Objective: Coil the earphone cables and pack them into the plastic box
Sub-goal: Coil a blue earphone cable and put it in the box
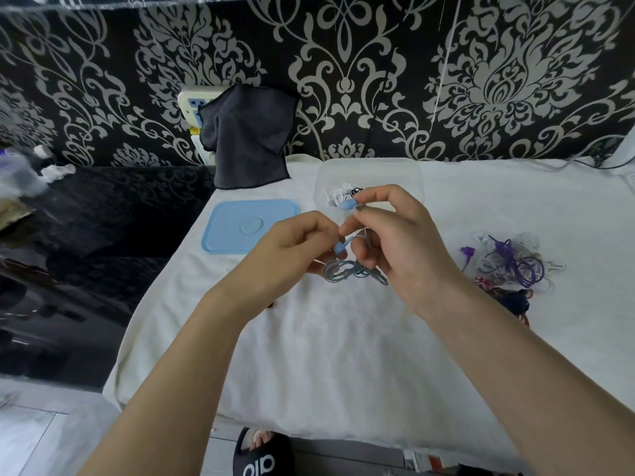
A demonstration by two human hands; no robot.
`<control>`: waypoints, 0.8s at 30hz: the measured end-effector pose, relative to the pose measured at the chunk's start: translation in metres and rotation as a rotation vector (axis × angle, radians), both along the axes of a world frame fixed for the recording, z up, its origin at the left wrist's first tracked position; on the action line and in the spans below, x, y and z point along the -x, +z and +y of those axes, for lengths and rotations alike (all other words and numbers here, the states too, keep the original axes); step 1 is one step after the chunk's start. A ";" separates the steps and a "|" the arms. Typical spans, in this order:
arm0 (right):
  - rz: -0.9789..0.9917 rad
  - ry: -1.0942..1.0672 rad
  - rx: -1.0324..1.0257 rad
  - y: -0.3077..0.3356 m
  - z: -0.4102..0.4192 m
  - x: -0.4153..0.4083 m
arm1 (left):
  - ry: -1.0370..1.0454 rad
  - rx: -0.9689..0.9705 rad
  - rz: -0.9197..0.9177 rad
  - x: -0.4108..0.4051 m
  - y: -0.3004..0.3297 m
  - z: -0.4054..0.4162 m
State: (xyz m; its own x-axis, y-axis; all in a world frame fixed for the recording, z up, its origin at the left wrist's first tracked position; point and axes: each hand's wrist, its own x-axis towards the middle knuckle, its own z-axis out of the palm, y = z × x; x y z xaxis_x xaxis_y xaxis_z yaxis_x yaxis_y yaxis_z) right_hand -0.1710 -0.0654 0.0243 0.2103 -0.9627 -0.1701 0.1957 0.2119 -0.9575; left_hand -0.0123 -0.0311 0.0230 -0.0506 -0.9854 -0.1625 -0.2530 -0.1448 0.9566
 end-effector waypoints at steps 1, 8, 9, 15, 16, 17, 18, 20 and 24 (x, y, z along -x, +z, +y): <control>0.024 -0.004 0.001 -0.002 0.000 0.000 | 0.012 0.024 -0.017 0.000 0.000 0.000; -0.020 0.074 -0.253 -0.013 -0.005 0.000 | 0.084 0.204 -0.252 -0.003 -0.007 -0.001; -0.001 0.085 -0.263 -0.014 -0.005 0.000 | 0.085 0.223 -0.255 -0.003 -0.009 -0.001; 0.022 0.137 -0.279 -0.014 -0.004 -0.001 | 0.096 0.294 -0.225 0.002 -0.009 -0.004; 0.024 0.135 -0.268 -0.014 -0.004 -0.001 | 0.101 0.292 -0.218 0.002 -0.009 -0.004; 0.031 0.130 -0.258 -0.015 -0.004 -0.001 | 0.104 0.289 -0.214 0.002 -0.009 -0.004; 0.045 0.123 -0.250 -0.016 -0.005 0.000 | 0.108 0.281 -0.224 0.002 -0.010 -0.005; 0.093 0.101 -0.235 -0.018 -0.006 0.001 | 0.116 0.247 -0.283 0.002 -0.012 -0.006; 0.116 0.059 -0.223 -0.018 -0.006 0.002 | 0.014 0.115 -0.458 -0.008 -0.031 -0.011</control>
State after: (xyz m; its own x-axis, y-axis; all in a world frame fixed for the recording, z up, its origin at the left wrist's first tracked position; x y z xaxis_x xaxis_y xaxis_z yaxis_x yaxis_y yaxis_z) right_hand -0.1728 -0.0718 0.0064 0.2321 -0.8854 -0.4028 0.0686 0.4280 -0.9012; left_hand -0.0047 -0.0417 -0.0085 0.0140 -0.9984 -0.0552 -0.6516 -0.0510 0.7569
